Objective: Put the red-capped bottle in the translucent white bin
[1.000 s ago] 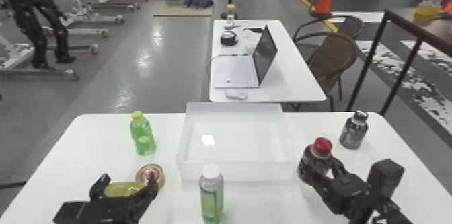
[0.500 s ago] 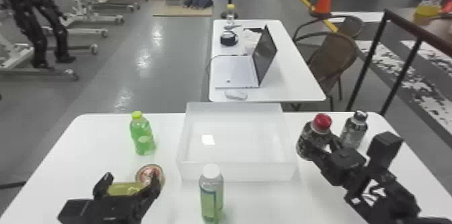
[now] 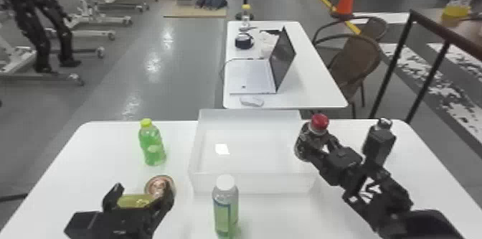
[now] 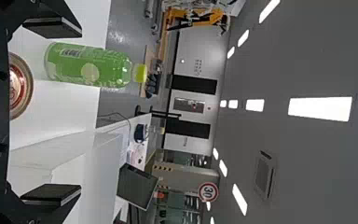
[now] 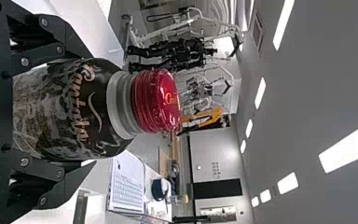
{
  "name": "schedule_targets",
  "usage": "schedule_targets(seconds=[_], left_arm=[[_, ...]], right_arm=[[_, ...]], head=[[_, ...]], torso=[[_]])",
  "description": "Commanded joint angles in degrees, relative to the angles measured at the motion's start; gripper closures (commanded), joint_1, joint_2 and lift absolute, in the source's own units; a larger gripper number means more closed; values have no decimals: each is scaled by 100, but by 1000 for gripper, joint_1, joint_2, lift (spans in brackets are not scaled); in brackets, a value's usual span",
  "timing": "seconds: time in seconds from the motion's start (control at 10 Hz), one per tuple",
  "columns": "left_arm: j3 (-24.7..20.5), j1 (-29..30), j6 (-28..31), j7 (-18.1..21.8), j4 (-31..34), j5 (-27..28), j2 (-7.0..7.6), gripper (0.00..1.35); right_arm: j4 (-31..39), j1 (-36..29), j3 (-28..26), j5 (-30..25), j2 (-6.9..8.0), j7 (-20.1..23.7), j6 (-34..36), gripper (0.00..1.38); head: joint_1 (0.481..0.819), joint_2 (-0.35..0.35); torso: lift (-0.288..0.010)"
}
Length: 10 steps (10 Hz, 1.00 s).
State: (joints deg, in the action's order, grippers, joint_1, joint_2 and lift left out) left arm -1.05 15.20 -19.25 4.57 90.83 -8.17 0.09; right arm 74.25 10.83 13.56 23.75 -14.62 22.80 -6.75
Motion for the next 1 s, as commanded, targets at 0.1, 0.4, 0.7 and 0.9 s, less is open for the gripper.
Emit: schedule_targets(seconds=[0.1, 0.4, 0.7, 0.9], left_arm=[[8, -25, -9, 0, -31, -18, -24, 128], [17, -52, -35, 0, -57, -44, -24, 128], [17, -52, -53, 0, -57, -53, -24, 128], [17, -43, -62, 0, -57, -61, -24, 128]], right_arm=[[-877, 596, 437, 376, 29, 260, -301, 920], [-1203, 815, 604, 429, 56, 286, -389, 533], [-1220, 815, 604, 499, 65, 286, -380, 357], [-1185, 771, 604, 561, 65, 286, -380, 308]], head=[[549, 0], [549, 0], [549, 0], [549, 0]], torso=[[-100], [-100], [-100], [-100]])
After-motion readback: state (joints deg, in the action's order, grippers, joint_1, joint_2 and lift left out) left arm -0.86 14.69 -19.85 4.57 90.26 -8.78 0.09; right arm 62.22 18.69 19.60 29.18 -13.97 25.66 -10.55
